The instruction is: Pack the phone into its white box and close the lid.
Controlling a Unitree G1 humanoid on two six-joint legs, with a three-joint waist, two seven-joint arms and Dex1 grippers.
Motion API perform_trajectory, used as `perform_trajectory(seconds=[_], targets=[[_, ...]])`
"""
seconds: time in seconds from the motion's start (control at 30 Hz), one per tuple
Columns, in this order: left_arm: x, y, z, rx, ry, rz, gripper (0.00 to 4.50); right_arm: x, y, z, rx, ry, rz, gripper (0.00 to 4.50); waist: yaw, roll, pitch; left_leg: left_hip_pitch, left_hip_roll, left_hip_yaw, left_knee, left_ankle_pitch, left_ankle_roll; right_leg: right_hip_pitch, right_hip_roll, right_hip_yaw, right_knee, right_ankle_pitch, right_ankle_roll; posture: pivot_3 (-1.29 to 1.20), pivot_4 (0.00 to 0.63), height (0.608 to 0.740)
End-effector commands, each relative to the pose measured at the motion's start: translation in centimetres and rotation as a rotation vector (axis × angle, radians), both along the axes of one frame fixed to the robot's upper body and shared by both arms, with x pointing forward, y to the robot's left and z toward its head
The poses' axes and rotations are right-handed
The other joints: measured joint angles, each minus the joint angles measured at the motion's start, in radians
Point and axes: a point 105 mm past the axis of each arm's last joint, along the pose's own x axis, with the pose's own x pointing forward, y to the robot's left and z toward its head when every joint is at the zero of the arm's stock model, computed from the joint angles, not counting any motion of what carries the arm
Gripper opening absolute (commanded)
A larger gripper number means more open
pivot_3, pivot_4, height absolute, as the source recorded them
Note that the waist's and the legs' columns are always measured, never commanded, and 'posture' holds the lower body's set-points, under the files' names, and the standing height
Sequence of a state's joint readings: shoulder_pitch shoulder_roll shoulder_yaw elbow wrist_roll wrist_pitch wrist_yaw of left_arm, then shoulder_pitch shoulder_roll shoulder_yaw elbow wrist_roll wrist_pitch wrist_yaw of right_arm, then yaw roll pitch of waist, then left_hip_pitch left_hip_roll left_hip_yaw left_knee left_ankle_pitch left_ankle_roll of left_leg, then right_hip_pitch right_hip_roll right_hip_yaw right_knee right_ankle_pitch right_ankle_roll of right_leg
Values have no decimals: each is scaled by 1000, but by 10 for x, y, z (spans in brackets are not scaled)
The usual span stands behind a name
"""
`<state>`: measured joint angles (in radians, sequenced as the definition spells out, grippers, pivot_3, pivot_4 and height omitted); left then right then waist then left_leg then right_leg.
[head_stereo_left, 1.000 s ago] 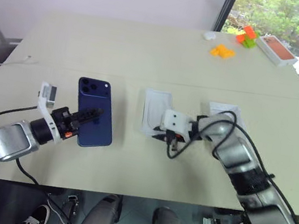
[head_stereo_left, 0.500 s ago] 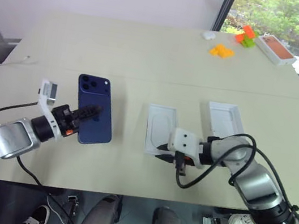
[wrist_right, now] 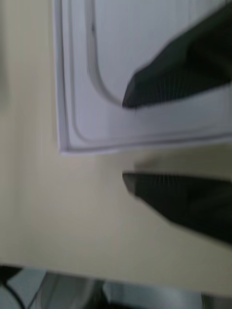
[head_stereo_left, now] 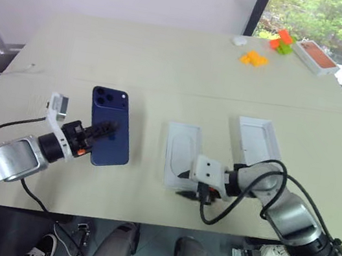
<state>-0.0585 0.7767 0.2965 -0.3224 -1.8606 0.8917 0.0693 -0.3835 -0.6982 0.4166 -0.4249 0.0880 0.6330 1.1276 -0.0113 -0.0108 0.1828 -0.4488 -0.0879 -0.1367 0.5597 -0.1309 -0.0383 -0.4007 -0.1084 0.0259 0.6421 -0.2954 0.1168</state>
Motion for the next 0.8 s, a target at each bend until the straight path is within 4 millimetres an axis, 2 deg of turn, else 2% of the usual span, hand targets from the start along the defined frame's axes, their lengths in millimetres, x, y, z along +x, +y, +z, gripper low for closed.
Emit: perform_trajectory(seconds=[0.03,0.2,0.33,0.53,0.63,0.7,0.8], targets=[[-2,-3,13,-16,-46,-21,0,3,4,19,60,-33,27,4163,0,0,0,0,0,0,0,0,0,0,0,0,0,0,0,0,150,740],[0,-9,14,-35,-44,-44,0,21,1,55,190,-21,-1,4163,1,0,0,0,0,0,1,0,0,1,0,0,0,0,0,0,150,740],[4,-26,21,-99,-49,-84,0,43,-9,88,315,-59,-55,4163,6,-1,0,1,0,0,1,0,0,2,0,-1,0,0,0,0,150,740],[9,-58,16,-104,-36,-159,0,58,-44,93,267,-116,-67,4163,9,-2,1,0,-1,0,1,1,3,2,0,-1,-1,0,1,0,150,740],[24,-69,0,-128,45,-118,0,63,-73,85,183,-120,-103,4163,19,-2,1,1,-1,1,2,1,3,3,2,-1,0,0,1,0,150,740],[26,-79,-11,-127,105,-137,0,60,-79,83,173,-106,-102,4163,23,-2,1,4,-1,2,2,1,3,5,2,-1,0,0,1,0,150,740],[29,-95,-17,-127,132,-166,0,56,-84,81,171,-100,-95,4163,19,-3,2,4,0,2,2,1,3,5,1,0,0,0,1,0,150,740]])
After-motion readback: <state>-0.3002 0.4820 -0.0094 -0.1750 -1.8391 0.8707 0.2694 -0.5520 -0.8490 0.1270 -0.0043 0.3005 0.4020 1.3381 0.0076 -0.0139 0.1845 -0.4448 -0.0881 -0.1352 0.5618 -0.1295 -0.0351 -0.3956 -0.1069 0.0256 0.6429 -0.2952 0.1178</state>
